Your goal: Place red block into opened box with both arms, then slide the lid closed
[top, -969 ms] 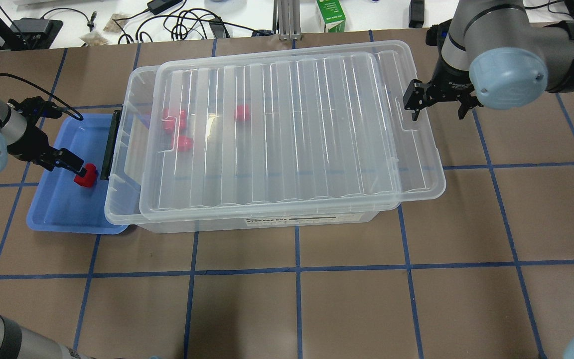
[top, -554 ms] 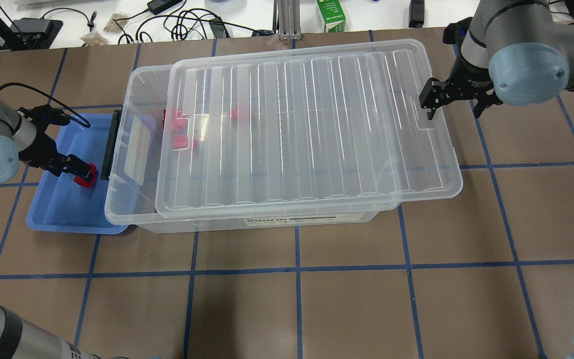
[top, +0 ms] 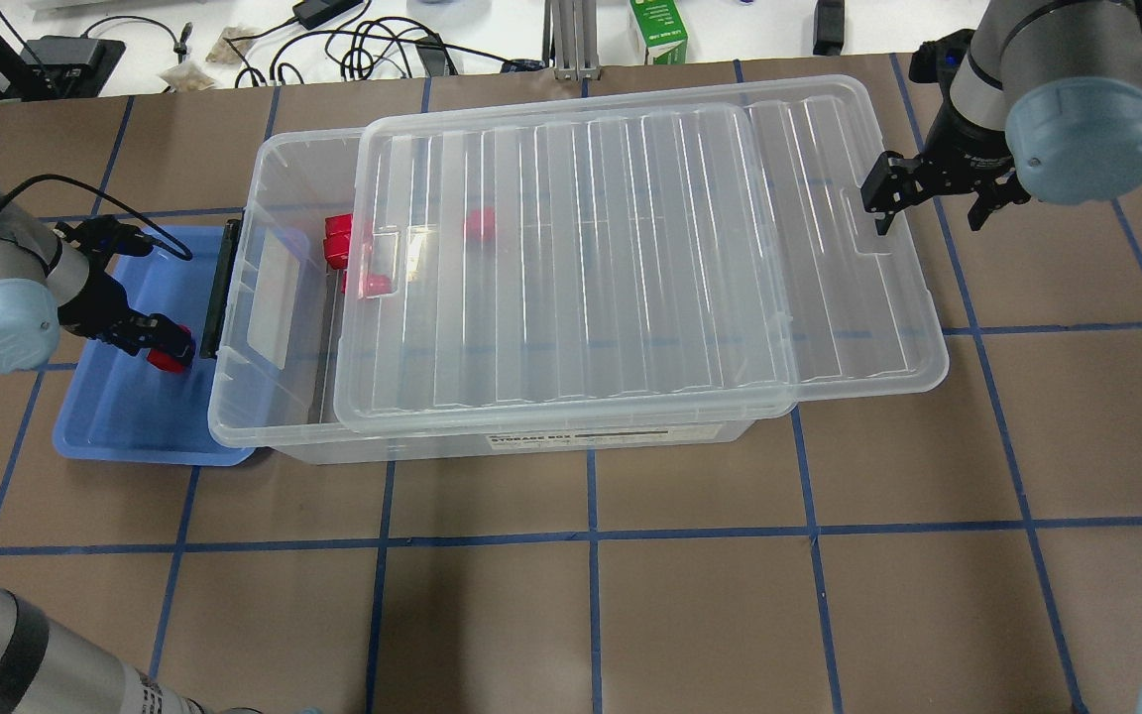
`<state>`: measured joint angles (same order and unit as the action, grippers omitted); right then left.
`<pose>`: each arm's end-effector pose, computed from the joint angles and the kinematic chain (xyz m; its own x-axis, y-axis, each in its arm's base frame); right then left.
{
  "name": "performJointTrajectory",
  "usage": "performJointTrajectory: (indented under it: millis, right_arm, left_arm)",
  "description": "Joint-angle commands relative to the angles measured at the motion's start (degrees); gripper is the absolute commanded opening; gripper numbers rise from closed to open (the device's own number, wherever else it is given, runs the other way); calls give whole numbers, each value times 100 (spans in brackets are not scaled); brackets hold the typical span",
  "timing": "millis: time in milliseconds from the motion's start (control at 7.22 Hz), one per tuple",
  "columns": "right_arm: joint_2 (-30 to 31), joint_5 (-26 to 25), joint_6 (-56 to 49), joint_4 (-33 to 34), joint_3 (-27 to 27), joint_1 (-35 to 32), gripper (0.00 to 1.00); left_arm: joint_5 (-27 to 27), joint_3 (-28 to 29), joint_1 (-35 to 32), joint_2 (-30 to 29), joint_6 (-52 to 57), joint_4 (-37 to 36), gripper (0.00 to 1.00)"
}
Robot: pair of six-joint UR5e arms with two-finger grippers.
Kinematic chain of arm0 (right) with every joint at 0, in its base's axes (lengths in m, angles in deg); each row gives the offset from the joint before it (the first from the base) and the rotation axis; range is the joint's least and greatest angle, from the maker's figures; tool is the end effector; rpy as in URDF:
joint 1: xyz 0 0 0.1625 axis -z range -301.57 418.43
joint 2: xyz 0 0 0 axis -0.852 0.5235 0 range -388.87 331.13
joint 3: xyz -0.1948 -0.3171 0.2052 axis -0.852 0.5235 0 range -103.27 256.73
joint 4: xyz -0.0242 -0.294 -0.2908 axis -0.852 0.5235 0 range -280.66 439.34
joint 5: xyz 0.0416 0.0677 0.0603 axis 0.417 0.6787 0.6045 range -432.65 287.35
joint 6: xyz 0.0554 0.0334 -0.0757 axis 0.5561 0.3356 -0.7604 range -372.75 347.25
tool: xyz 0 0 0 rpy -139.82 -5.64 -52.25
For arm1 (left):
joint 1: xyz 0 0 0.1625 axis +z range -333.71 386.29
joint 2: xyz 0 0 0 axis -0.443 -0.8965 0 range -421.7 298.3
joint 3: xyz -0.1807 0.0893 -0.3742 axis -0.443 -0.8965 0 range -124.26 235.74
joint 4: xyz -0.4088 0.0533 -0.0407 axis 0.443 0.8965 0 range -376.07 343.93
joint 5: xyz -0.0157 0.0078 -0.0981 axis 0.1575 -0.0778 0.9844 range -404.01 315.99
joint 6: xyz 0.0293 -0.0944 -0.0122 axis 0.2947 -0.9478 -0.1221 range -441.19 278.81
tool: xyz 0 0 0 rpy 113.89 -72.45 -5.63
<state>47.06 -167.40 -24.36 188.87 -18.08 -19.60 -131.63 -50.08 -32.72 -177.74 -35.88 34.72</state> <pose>0.0030 -0.5887 0.3498 -0.9965 0.0064 0.0833 0.0068 1.0000 0.0054 0.1776 -0.5626 0.1786 -0.9673 0.2459 0.0621 0.2466 0.9691 0.0031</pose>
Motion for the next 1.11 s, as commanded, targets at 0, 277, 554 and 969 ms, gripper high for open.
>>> performJointTrajectory:
  millis: [0, 277, 554, 969]
  right_arm:
    - [9, -17, -374, -11, 7, 243, 100]
    - [9, -35, -542, -11, 6, 341, 100]
    - [9, -35, -833, -20, 7, 578, 100]
    - [53, 0, -833, -29, 33, 579, 100]
  left_arm:
    - [25, 44, 4, 2, -5, -9, 12]
    - [113, 53, 21, 90, -13, 35, 0]
    - [87, 62, -31, 257, -13, 132, 0]
    - [52, 657, -57, 757, -13, 1515, 0]
